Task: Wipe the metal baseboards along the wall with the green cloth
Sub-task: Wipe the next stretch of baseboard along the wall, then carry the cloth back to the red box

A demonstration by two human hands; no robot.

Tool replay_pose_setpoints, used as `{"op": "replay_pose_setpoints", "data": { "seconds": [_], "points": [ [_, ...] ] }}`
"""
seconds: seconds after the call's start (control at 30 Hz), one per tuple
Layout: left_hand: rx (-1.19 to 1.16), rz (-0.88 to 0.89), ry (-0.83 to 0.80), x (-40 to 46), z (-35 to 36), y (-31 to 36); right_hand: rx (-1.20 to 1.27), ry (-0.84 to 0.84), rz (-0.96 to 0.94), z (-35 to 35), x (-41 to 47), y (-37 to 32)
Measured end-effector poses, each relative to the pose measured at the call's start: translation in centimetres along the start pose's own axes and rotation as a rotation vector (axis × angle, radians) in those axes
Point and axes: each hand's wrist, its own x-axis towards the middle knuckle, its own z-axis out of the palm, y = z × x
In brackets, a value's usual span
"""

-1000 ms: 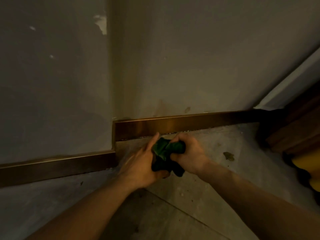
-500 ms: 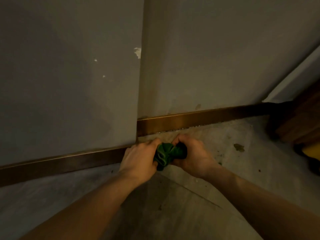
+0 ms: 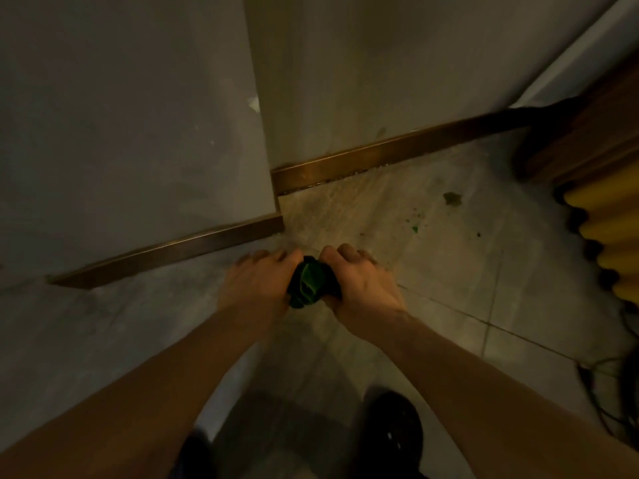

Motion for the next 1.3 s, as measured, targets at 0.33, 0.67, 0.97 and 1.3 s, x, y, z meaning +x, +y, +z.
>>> {"op": "replay_pose_setpoints", "data": {
  "seconds": [0.33,0.67,0.97,1.3],
  "points": [
    [-0.003,0.041,0.002,-9.1,-20.2,5.9,-0.006,0.016,0.06,-18.1,-7.7,-11.4],
    [-0.014,0.085,0.081,-19.4,-41.7,8.6,-0.021,0.005,0.113,-38.0,-13.6,-26.0],
    [0.005,-0.087,0.161,-26.1,-54.7,10.1,-0.017,0.073,-0.028,-48.8,-15.8,-34.4],
    [0.037,-0.307,0.461,-33.1,-65.5,13.5,-0.078,0.211,-0.34,-58.8,-16.7,-40.1]
  ]
}}
